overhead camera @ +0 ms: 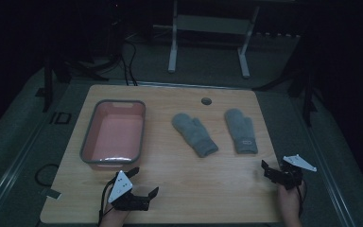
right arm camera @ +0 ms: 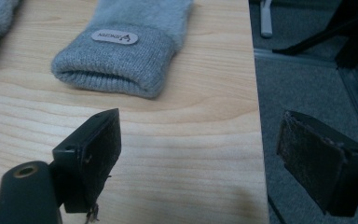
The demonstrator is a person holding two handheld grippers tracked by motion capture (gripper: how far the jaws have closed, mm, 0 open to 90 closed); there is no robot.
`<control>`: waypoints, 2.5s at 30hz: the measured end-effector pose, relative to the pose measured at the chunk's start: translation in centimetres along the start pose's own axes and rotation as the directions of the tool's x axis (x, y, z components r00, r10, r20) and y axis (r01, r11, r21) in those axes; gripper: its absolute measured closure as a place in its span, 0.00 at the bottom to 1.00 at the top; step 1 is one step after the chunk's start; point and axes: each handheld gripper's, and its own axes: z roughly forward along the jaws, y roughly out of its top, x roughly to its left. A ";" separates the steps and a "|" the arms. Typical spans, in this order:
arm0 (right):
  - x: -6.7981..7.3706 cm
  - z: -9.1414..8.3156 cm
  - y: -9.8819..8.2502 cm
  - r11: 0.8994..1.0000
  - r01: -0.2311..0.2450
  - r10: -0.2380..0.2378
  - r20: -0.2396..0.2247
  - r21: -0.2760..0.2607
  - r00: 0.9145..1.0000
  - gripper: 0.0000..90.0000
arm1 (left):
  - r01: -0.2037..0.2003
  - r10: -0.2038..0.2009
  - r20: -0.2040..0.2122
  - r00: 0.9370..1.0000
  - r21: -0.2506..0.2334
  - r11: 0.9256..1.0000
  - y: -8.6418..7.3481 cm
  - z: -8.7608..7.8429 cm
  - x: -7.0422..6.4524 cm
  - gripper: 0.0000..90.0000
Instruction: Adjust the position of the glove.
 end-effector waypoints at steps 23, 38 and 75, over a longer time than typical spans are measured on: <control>2.7 0.1 6.0 0.990 0.077 -0.094 -0.147 -0.121 0.985 0.16 | 0.007 -0.007 0.002 1.000 0.005 1.000 -0.1 -0.1 0.1 0.02; 4.9 0.9 9.7 0.985 0.127 -0.156 -0.288 -0.118 0.945 0.15 | 0.010 -0.010 0.004 1.000 0.010 1.000 -0.1 0.0 0.0 0.02; 15.8 10.2 15.8 0.949 0.303 -0.301 -0.518 -0.084 0.801 0.16 | 0.013 -0.013 0.030 0.999 0.014 1.000 -0.1 0.0 -0.1 0.02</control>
